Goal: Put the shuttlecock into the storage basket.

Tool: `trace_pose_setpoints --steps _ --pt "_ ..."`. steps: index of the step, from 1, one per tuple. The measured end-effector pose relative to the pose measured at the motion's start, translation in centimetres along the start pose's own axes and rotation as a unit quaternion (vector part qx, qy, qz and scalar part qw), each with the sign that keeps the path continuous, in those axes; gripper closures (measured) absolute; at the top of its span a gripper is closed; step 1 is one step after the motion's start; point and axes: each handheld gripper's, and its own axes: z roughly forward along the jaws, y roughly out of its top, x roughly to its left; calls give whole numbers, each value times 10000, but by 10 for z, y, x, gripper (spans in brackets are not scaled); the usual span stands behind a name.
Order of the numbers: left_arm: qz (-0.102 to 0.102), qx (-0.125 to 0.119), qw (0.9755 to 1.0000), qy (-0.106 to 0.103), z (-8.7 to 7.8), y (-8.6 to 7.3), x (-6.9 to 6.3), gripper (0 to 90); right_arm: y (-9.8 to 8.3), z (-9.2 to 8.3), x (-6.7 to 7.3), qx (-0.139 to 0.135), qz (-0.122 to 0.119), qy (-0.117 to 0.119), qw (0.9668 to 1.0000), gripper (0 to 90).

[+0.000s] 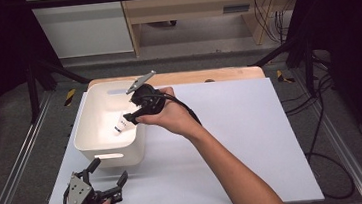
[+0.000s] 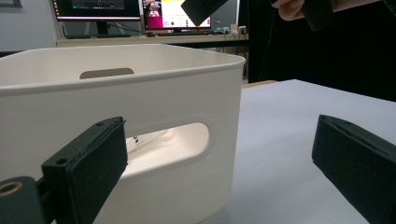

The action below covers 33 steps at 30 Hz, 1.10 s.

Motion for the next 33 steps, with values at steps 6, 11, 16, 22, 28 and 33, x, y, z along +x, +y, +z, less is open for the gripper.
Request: trace_pose_setpoints --steps 6,11,16,22,28,33 --pt "-2 -1 10000 6 1 0 0 35 -1 -1 0 -85 108 -17 9999 302" --pt "30 0 10000 16 1 0 -2 35 -2 -2 -1 -104 153 -78 9998 267" --pt "10 5 10000 43 1 0 -1 35 -3 -3 -2 -118 295 -113 9994 214" --pt "21 16 10000 49 2 -1 -1 35 -4 -4 -4 -148 368 -157 9991 175" --pt "16 20 10000 41 2 -1 -1 35 -6 -6 -6 -192 462 -178 9986 145" --pt "18 16 10000 42 1 -1 -1 35 -6 -9 -6 -257 537 -176 9981 126"
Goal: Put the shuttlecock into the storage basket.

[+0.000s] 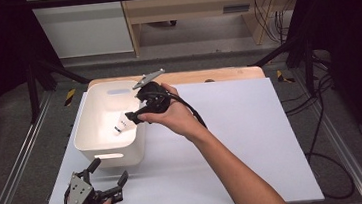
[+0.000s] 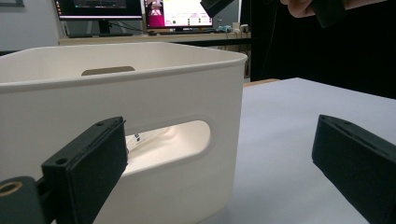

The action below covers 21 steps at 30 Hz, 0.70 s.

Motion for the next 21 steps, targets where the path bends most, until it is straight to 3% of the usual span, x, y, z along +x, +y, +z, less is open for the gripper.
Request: trace_pose_setpoints --steps 21 --pt "33 -41 10000 -80 -1 1 -1 35 0 -11 8 -255 -138 -104 9995 58"
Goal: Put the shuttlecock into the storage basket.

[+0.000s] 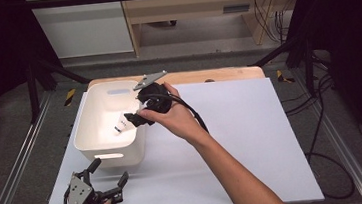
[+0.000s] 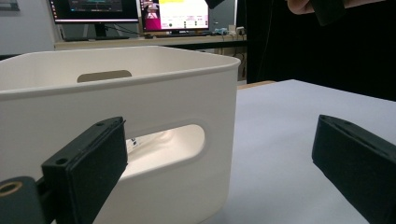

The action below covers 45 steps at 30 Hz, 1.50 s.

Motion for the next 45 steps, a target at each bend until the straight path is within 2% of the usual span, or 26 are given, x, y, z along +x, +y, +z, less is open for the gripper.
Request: trace_pose_setpoints --steps 10,21,25,45 --pt "6 10 10000 -16 1 0 0 35 -3 -5 -1 -178 111 -62 9998 53" --pt "13 -4 10000 -42 1 1 0 35 -5 -11 -3 -243 122 -96 9996 53" --pt "17 -3 10000 -43 1 1 -1 35 -7 -14 -6 -297 184 -126 9993 53" --pt "-12 -5 10000 22 -1 0 3 34 -13 -29 -19 -347 157 -320 9988 54"
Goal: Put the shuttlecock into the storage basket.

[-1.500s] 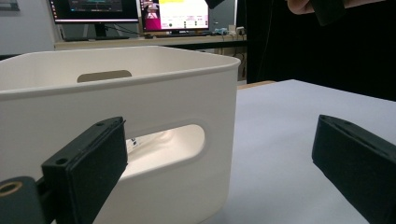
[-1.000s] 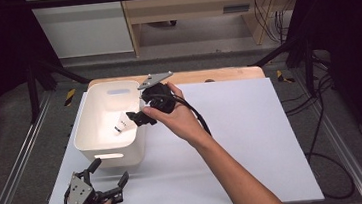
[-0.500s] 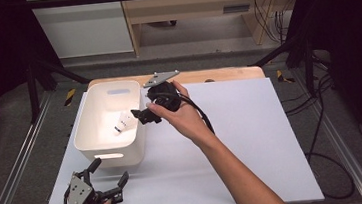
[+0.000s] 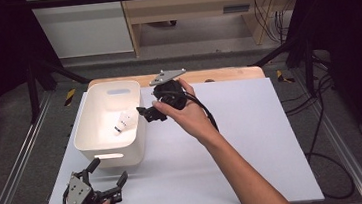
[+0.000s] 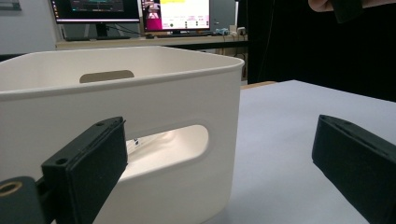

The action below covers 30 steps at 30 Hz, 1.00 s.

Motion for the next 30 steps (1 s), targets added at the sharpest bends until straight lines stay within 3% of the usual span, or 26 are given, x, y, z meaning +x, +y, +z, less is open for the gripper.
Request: trace_pose_setpoints --steps 30 --pt "-83 -21 9998 161 -5 -1 10 34 -5 -33 -25 -156 147 -272 9994 49"
